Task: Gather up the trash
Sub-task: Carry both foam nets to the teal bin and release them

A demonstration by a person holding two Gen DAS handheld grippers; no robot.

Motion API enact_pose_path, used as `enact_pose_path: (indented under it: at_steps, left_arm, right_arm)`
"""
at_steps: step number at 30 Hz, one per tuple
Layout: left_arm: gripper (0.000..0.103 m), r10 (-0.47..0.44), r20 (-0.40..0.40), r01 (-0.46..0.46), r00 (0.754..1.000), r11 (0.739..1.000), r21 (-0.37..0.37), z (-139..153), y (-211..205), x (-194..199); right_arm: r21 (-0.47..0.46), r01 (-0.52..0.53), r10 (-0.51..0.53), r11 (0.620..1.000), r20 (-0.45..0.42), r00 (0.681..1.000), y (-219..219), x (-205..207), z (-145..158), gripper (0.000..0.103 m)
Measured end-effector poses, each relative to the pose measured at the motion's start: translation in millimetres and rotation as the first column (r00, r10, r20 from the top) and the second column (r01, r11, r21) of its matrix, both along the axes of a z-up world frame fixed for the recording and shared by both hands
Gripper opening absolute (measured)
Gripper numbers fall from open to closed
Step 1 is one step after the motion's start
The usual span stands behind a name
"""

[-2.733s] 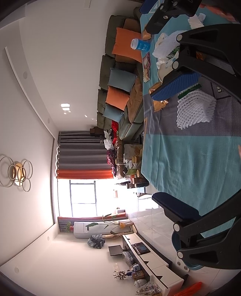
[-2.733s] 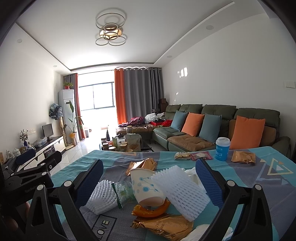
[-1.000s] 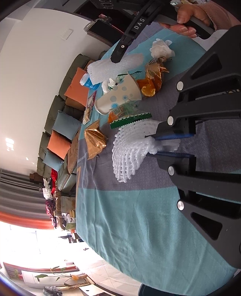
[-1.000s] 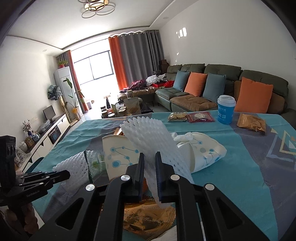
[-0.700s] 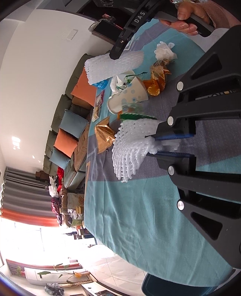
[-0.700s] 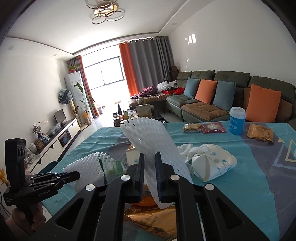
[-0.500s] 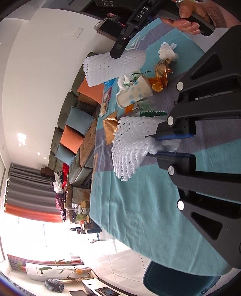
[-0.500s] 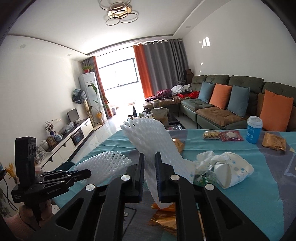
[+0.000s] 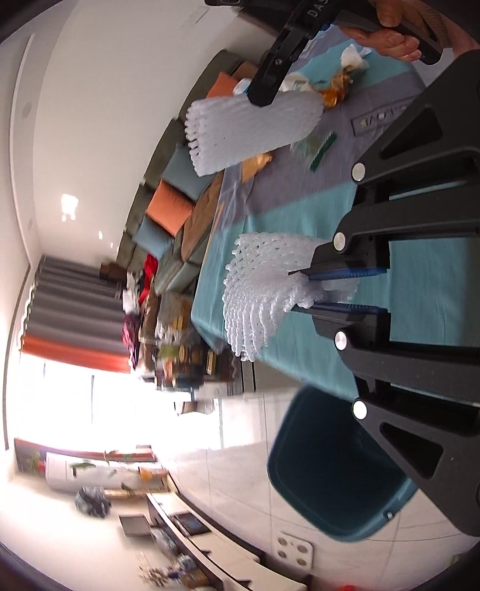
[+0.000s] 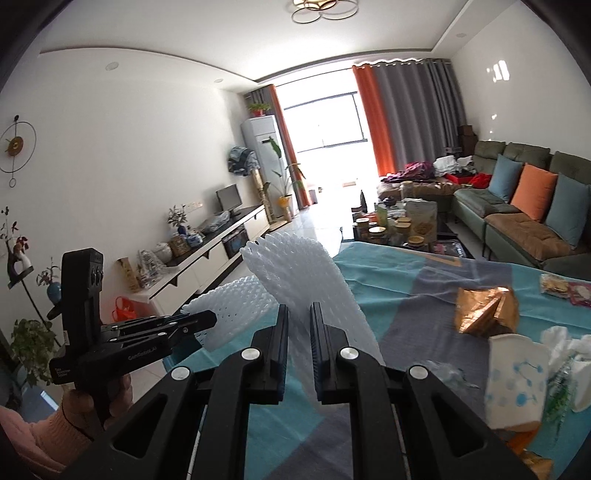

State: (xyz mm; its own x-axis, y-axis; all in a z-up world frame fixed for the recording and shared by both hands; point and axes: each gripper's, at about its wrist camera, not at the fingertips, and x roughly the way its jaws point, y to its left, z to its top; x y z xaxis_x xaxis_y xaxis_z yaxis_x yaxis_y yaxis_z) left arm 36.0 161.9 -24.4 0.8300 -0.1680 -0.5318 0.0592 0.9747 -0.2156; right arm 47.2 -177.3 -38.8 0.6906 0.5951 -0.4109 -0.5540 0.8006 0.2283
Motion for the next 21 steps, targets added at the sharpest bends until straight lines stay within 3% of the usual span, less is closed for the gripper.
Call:
enact_pose_path:
  at_steps: [10,21]
  left_arm:
    - [0.012,0.239,-0.067,-0.239,0.969,0.971,0.007,-15.1,110.5,-5.3]
    - [0.012,0.334,-0.152,-0.334,0.930,0.942,0.027,-47.4,164.5,-12.5]
  right_arm:
    - [0.047,-0.242,0.245,0.969,-0.075,0.967,101.1,33.4,-1.1,0.010]
    - [0.126,-0.376,0.395,0.918,-0.210,0.894,183.8,64.5,-19.5,0.010]
